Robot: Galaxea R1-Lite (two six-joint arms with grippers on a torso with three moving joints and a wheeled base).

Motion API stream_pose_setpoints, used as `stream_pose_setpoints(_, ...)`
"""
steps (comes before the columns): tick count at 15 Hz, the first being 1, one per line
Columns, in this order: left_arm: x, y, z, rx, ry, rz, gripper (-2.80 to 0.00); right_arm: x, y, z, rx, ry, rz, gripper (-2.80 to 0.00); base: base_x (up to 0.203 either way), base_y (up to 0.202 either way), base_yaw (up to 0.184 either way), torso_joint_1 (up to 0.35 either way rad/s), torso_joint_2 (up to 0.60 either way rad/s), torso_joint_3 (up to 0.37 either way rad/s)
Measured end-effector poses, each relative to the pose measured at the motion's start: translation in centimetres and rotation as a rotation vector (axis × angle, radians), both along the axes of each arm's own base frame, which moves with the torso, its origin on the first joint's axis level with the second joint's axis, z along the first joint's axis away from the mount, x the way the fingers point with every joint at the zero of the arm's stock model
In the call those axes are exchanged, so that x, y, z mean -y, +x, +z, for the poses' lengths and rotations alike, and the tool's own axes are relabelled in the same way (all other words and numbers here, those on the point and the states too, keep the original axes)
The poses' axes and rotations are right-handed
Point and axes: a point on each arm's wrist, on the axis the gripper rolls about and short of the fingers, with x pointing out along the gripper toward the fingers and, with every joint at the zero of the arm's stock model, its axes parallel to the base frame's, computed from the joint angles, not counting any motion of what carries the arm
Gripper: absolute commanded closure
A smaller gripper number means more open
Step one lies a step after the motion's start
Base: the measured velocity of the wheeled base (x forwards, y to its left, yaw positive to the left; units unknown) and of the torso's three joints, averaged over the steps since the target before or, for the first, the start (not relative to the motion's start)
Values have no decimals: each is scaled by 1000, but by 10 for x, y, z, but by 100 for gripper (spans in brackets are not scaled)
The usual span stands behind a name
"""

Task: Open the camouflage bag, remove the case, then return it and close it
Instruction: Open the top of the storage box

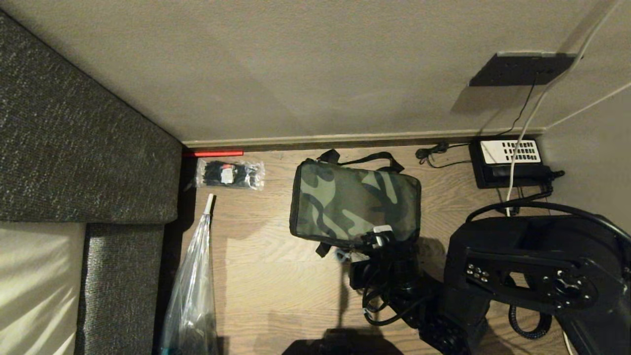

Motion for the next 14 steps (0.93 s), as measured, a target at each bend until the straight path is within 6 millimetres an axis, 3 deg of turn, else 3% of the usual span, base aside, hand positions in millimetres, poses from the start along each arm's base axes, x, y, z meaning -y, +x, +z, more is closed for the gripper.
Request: stream_pose_setpoints(14, 0, 0, 0, 0, 0, 0, 0, 42, -11, 16, -34, -46, -29, 0, 0, 0, 0, 0, 0, 0)
